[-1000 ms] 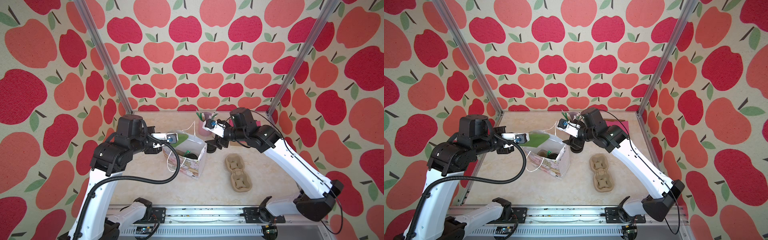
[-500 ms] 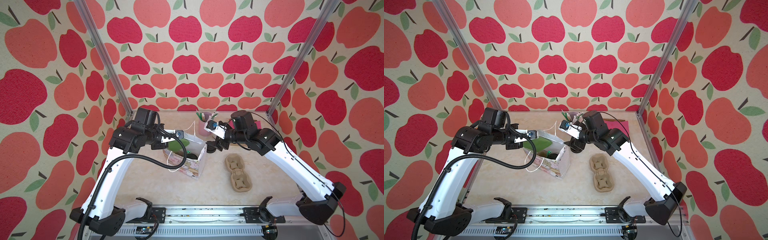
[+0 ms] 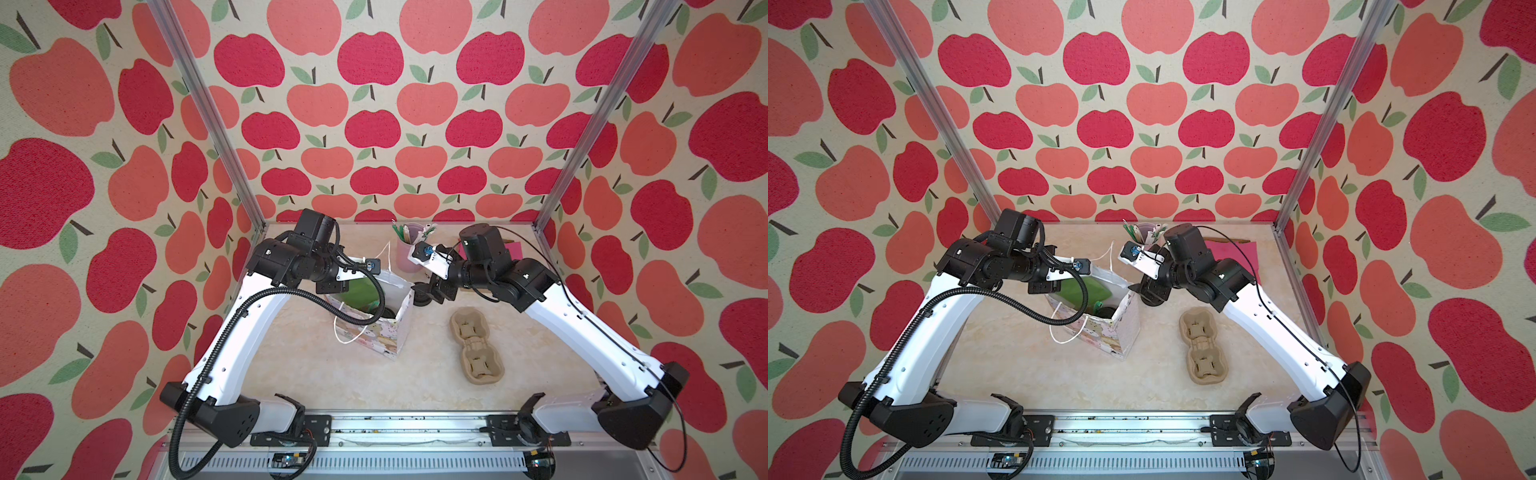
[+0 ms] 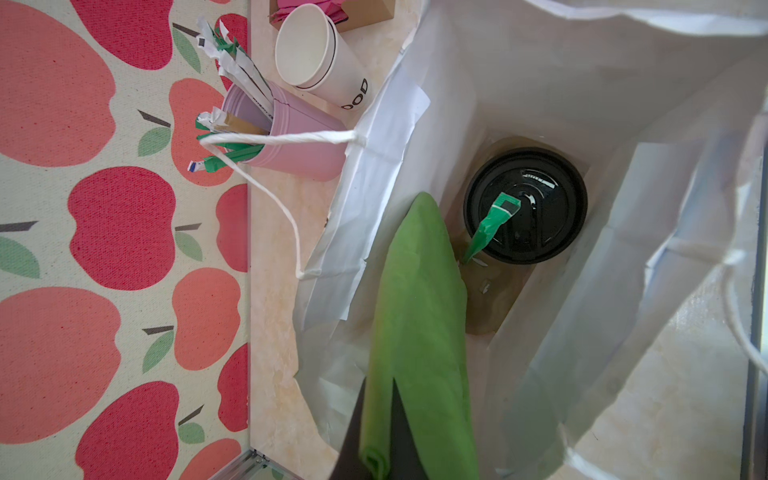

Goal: Pack the takeout coffee
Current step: 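Lower the green napkin into the bag with the left gripper and release it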

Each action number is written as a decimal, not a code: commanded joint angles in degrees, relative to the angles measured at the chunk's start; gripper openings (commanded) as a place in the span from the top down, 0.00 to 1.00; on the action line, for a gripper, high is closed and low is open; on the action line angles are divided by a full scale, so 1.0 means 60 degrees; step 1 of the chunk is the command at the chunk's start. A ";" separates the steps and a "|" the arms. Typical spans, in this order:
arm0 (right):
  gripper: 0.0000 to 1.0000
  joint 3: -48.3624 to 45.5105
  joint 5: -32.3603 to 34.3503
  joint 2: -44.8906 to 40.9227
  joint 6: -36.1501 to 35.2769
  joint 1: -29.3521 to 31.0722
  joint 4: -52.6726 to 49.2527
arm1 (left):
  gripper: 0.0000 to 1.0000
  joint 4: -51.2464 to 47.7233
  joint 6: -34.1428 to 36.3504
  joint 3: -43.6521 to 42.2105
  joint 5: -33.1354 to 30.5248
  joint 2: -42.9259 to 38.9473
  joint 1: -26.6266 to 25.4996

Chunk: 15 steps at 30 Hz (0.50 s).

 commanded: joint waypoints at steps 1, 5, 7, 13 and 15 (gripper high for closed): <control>0.20 -0.0163 -0.0060 -0.0264 0.0268 -0.0072 0.0099 | 1.00 -0.0186 0.0035 0.0260 -0.0045 0.0257 -0.0107; 0.20 -0.0333 -0.0075 -0.0348 0.0308 -0.0087 0.0140 | 0.97 -0.0132 -0.0007 0.0202 -0.0038 0.0495 -0.0196; 0.20 -0.0402 -0.0067 -0.0406 0.0337 -0.0097 0.0152 | 0.93 -0.0080 -0.0036 0.0126 0.0010 0.0582 -0.0220; 0.20 -0.0600 -0.0082 -0.0523 0.0404 -0.0116 0.0200 | 0.80 0.0247 -0.0159 -0.0193 -0.0004 0.0608 -0.0269; 0.20 -0.0643 -0.0098 -0.0542 0.0428 -0.0116 0.0207 | 0.74 0.0396 -0.0244 -0.0288 -0.0113 0.0601 -0.0269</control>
